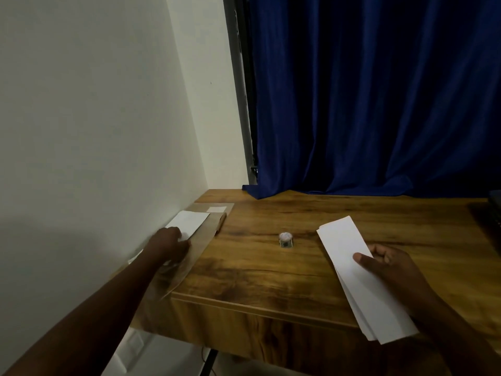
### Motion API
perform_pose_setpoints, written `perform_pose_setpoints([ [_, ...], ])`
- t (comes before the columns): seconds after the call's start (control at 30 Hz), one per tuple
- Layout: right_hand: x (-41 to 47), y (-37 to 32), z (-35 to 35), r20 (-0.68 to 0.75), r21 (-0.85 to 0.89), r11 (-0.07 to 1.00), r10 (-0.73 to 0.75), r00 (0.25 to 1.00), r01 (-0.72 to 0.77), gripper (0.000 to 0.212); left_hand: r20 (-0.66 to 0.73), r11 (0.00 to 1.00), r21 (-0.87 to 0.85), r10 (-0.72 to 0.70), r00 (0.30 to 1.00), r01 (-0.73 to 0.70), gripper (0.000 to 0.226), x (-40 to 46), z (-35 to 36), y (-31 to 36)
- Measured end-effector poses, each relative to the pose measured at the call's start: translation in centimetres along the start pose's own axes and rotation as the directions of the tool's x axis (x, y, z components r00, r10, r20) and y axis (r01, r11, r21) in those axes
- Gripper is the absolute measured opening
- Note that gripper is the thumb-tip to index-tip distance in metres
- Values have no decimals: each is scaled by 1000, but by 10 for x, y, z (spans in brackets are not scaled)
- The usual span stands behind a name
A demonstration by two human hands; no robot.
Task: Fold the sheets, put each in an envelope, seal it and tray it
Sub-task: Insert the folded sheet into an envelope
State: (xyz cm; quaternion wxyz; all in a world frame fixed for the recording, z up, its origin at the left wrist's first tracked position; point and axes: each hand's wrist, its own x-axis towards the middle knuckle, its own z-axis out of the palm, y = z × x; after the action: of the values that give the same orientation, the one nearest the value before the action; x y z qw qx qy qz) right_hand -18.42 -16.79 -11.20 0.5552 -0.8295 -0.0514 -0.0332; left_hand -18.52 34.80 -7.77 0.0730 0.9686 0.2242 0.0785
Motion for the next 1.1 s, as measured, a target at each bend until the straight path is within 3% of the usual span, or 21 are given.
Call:
perform_pose_setpoints([
  [0.17,-2,-2,-1,-18,48,999,4,1000,-3,37,-1,982,187,23,1000,-22,30,2,-9,7],
  [0.33,-5,-5,0,-37,106,994,3,999,1,30,-113,981,196,18,993,5,25,3,-12,5],
  [0.5,-9,-6,-1,-50,137,990,-14,999,21,39,-286,1000,16,-12,958,17,29,6,-45,-5],
  [0.67,-10,-6,-3,-40,181,978,-96,995,102,55,-545,931,-356,-138,827,-79,34,-15,-103,5],
  [0.77,-11,-5,-2,-16,145,974,-174,985,175,46,-565,730,-642,-242,789,-236,30,-34,-119,26],
  [0.83,-13,-3,-2,-2,115,976,-187,982,186,32,-473,491,-819,-284,834,-297,24,-54,-123,51],
  [0.9,-16,-4,0,6,114,980,-168,986,166,29,-353,243,-923,-220,909,-300,19,-76,-119,80],
  [0.97,-19,-5,0,4,107,982,-157,988,156,29,-164,-82,-983,-47,985,-167,7,-95,-103,114],
  [1.0,-22,-7,-1,5,112,982,-152,988,150,29,-82,-210,-975,34,996,-74,18,-102,-91,130],
  [1.1,-28,-16,-6,-7,189,975,-118,993,117,26,62,-413,-900,195,979,140,33,-128,-53,184],
])
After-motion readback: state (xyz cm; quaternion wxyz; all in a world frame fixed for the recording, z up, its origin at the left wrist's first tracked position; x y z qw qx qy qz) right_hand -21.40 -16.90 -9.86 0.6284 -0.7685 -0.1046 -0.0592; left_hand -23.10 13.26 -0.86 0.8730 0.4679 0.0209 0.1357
